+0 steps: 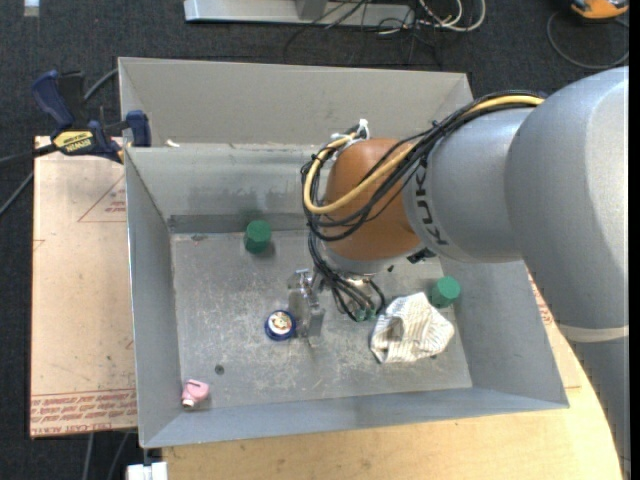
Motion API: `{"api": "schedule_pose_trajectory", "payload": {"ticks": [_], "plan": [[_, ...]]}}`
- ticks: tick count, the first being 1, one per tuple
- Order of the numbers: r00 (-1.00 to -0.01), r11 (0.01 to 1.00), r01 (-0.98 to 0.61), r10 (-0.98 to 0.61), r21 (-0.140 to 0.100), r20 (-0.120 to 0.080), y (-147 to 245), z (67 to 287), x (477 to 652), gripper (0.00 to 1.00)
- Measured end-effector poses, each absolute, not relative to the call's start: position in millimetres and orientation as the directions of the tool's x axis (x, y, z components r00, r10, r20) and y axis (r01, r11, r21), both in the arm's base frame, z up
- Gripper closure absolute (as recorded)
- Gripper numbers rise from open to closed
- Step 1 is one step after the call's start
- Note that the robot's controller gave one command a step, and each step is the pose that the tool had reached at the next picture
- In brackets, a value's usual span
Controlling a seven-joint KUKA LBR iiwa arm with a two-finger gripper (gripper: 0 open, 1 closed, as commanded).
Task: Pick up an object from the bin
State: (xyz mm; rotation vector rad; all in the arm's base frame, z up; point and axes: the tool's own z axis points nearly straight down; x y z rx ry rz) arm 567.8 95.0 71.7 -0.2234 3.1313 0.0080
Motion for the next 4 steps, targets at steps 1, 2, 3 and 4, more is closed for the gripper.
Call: {"api": "schedule_pose_trajectory", "payload": {"ticks": [1,2,3,4], "plan": [[-0.990,0.990,-0.142,-0.142,0.005,0.005,95,85,565.6,1.00],[-0.990,0.990,-0.142,-0.142,0.005,-0.003,95,100,567.7,1.00],[-0.990,0.990,-0.141,-0.141,0.005,-0.005,96,108,568.2,1.00],[-0.990,0.990,-0.141,-0.141,0.005,0.005,95,117,565.9,1.00]]}}
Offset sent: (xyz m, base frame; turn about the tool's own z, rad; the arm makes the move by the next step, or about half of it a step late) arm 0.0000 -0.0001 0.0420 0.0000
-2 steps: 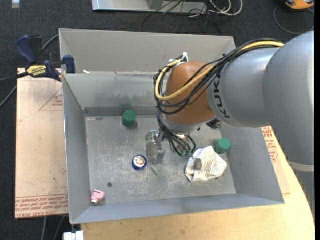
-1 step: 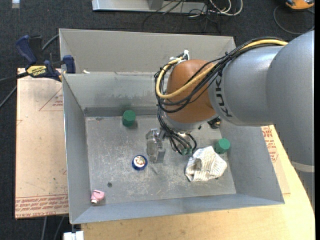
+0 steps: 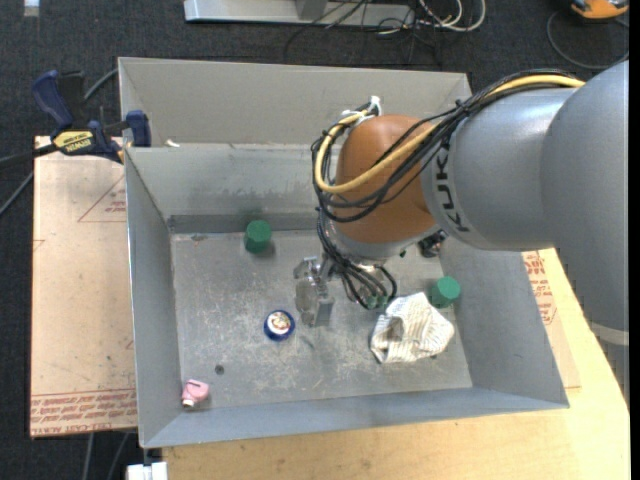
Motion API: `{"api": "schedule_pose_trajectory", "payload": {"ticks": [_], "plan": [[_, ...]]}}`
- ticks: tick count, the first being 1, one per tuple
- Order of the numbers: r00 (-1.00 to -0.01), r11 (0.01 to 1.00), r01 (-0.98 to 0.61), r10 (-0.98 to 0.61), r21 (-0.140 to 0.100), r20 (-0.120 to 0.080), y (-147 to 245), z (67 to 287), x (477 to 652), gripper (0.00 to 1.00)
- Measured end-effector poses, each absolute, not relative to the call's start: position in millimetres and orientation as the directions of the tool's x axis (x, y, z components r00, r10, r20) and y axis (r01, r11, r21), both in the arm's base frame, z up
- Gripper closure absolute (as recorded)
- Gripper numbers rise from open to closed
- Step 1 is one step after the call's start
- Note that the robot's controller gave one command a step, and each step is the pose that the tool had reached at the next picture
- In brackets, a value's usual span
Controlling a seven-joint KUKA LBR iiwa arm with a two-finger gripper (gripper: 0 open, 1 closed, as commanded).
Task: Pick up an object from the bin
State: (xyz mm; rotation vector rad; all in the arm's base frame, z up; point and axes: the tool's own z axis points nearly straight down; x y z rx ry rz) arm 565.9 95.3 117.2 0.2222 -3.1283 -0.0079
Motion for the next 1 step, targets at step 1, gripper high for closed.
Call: {"api": "schedule_pose_trajectory", "payload": {"ticks": [1], "plan": [[-0.990,0.990,-0.141,-0.141,0.005,0.004,95.4,137.9,565.9,1.00]]}}
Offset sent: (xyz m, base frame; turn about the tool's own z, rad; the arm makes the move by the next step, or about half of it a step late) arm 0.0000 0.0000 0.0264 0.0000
